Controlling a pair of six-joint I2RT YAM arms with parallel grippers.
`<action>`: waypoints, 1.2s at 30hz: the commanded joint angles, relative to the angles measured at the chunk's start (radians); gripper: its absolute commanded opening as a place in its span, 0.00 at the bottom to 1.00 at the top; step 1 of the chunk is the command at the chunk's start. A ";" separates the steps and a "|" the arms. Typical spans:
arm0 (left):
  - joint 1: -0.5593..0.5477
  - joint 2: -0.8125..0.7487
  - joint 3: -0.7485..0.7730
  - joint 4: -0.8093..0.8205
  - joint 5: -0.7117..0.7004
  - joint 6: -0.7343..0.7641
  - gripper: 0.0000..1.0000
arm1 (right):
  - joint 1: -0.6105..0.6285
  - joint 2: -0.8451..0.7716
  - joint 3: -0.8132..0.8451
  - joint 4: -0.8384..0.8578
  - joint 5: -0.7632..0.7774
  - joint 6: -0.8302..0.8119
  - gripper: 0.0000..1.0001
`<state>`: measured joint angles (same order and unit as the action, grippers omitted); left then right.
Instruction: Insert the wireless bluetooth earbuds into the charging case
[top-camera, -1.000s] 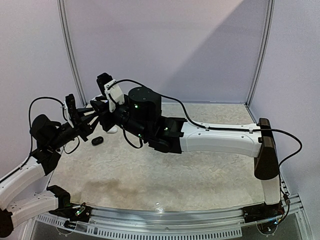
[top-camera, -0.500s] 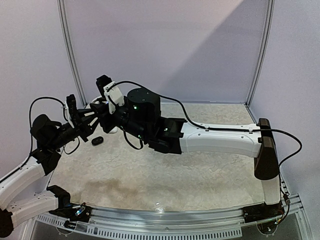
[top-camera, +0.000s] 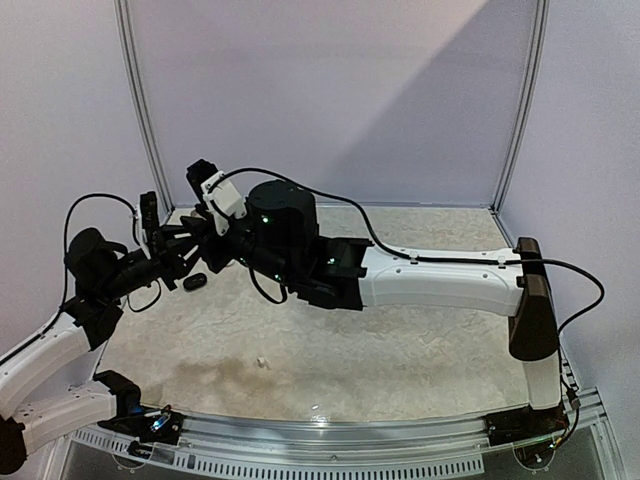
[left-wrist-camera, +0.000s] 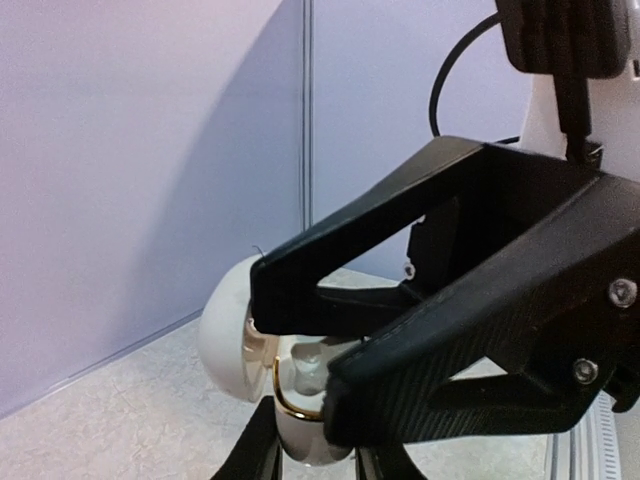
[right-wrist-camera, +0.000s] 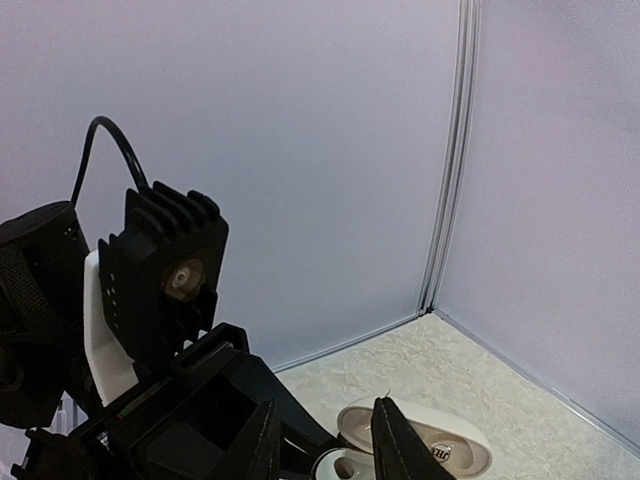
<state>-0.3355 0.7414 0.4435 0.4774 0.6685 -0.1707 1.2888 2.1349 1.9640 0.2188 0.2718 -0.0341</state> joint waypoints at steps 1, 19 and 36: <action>-0.010 -0.003 0.027 0.043 0.082 -0.075 0.00 | -0.015 0.001 0.001 -0.089 0.048 -0.008 0.32; -0.001 0.008 0.050 -0.243 -0.249 -0.142 0.00 | -0.010 -0.267 0.018 -0.497 -0.282 0.126 0.61; 0.003 0.010 0.050 -0.250 -0.258 -0.097 0.00 | 0.300 -0.191 -0.354 -1.446 -0.332 0.915 0.68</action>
<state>-0.3347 0.7467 0.4763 0.2447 0.4091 -0.2871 1.4036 1.8408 1.6218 -1.0786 0.1200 0.7700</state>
